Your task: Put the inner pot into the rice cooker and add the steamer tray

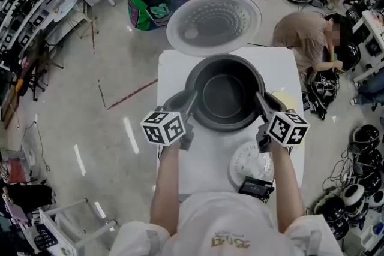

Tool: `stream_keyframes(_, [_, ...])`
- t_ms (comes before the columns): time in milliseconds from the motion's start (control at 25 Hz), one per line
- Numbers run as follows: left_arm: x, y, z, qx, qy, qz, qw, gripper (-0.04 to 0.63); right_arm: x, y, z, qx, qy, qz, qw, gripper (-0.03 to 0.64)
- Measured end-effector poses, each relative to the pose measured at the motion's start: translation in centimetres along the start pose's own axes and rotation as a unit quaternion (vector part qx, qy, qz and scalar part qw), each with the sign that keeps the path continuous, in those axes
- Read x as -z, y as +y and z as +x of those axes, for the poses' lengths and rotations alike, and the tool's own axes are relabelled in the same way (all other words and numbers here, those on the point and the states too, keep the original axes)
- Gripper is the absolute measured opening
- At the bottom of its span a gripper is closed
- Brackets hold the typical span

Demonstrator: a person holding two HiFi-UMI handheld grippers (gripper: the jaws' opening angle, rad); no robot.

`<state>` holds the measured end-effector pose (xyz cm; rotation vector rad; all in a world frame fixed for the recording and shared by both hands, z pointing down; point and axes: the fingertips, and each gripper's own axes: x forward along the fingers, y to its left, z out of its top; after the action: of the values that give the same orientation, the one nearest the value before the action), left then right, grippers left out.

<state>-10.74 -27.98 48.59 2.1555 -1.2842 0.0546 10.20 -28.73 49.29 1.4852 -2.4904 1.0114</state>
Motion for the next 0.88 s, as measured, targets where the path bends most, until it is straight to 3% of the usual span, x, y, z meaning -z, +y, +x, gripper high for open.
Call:
stream_keyframes(520, [0.6, 0.46, 0.47, -0.016, 0.006, 0.017, 0.9997, 0.127, -0.06, 0.01, 0.32, 0.008, -0.005, -0.026, 1.0, 0.114])
stream_keyframes(880, [0.72, 0.48, 0.87, -0.036, 0.001, 0.056, 0.9978, 0.143, 0.25, 0.13, 0.28, 0.019, -0.008, -0.06, 0.998, 0.135])
